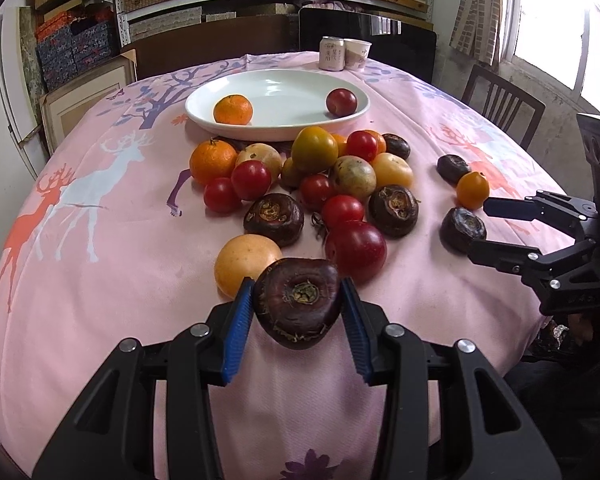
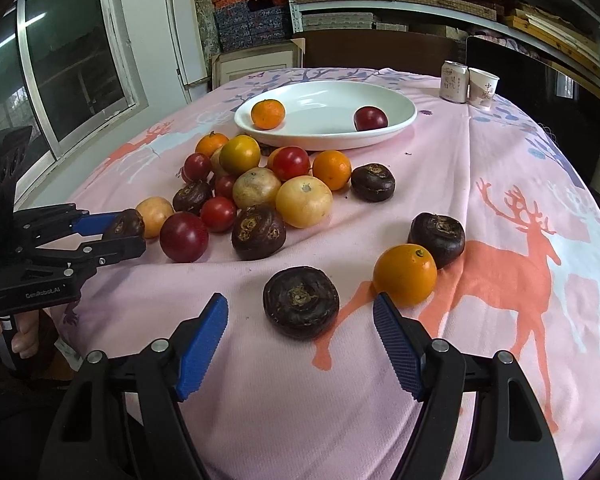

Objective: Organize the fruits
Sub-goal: 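Grasp a dark brown fruit with the left tool while the right tool grasps another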

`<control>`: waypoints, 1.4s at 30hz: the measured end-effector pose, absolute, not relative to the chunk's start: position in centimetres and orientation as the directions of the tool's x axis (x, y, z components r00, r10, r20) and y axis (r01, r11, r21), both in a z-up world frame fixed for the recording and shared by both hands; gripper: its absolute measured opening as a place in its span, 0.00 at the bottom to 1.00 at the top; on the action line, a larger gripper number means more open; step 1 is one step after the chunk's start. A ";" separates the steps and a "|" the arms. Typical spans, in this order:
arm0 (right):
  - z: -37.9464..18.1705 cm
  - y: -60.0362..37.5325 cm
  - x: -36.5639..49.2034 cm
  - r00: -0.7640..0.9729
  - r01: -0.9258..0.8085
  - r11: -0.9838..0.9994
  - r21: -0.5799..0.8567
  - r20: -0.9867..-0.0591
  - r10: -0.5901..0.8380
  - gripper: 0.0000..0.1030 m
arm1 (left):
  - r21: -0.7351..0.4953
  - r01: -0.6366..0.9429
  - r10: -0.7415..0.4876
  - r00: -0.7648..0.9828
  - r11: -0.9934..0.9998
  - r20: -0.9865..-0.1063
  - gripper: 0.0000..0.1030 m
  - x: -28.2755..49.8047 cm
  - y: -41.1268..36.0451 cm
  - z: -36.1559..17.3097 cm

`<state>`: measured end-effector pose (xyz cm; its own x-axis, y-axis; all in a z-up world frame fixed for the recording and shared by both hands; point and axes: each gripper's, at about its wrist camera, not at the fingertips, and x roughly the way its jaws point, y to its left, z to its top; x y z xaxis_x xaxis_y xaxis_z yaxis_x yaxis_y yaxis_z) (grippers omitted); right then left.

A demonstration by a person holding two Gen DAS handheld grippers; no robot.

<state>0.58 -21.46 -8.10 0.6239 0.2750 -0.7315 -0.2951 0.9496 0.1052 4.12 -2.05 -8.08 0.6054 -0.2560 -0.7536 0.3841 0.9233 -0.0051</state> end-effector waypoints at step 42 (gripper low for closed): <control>-8.9 -21.1 1.0 0.611 -0.271 0.956 0.113 -0.747 0.261 0.41 | -0.019 0.377 -0.258 0.593 0.926 -0.763 0.41 4.1 -1.6 -9.0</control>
